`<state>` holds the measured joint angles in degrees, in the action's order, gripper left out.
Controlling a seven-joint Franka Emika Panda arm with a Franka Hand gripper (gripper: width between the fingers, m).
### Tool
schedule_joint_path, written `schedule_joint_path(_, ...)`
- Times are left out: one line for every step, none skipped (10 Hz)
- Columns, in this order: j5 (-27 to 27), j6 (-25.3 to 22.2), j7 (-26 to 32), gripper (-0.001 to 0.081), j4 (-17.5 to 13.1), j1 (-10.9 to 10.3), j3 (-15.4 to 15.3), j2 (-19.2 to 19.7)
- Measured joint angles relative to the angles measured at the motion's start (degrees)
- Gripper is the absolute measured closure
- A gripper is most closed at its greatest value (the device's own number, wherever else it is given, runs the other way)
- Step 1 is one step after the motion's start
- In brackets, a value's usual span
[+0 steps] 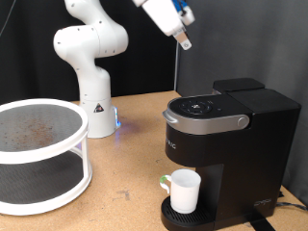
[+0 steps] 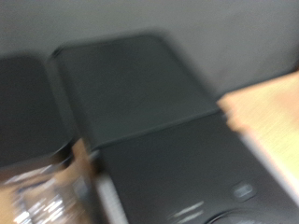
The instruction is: Make a cup of coffee with the keurig machine
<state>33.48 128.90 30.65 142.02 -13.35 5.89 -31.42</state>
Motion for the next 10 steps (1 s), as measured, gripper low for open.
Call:
schedule_joint_path(-3.9,-5.9,-2.3,-0.0001,-4.4,1.3,-0.3,3.9)
schedule_joint_path(-2.0,-3.4,-1.2,-0.0001,-3.8,1.1,-0.3,3.7)
schedule_joint_path(-2.0,-0.7,0.8,-0.0001,-3.2,0.9,-0.6,3.5)
schedule_joint_path(-5.7,1.1,1.5,-0.0001,-3.5,1.1,-1.7,3.6)
schedule_joint_path(-12.4,0.6,0.9,-0.0001,-5.0,1.7,-3.4,4.1)
schedule_joint_path(-17.7,-2.1,-0.5,-0.0001,-7.7,2.2,-4.7,5.1)
schedule_joint_path(-20.5,-4.9,-1.7,-0.0001,-10.8,2.4,-5.4,6.6)
schedule_joint_path(-21.7,-6.4,-2.6,-0.0001,-13.6,2.4,-5.4,8.3)
schedule_joint_path(-22.3,-7.5,-3.2,-0.0001,-16.1,2.4,-5.3,10.1)
schedule_joint_path(-23.1,-8.1,-3.4,-0.0001,-18.4,2.5,-5.3,12.2)
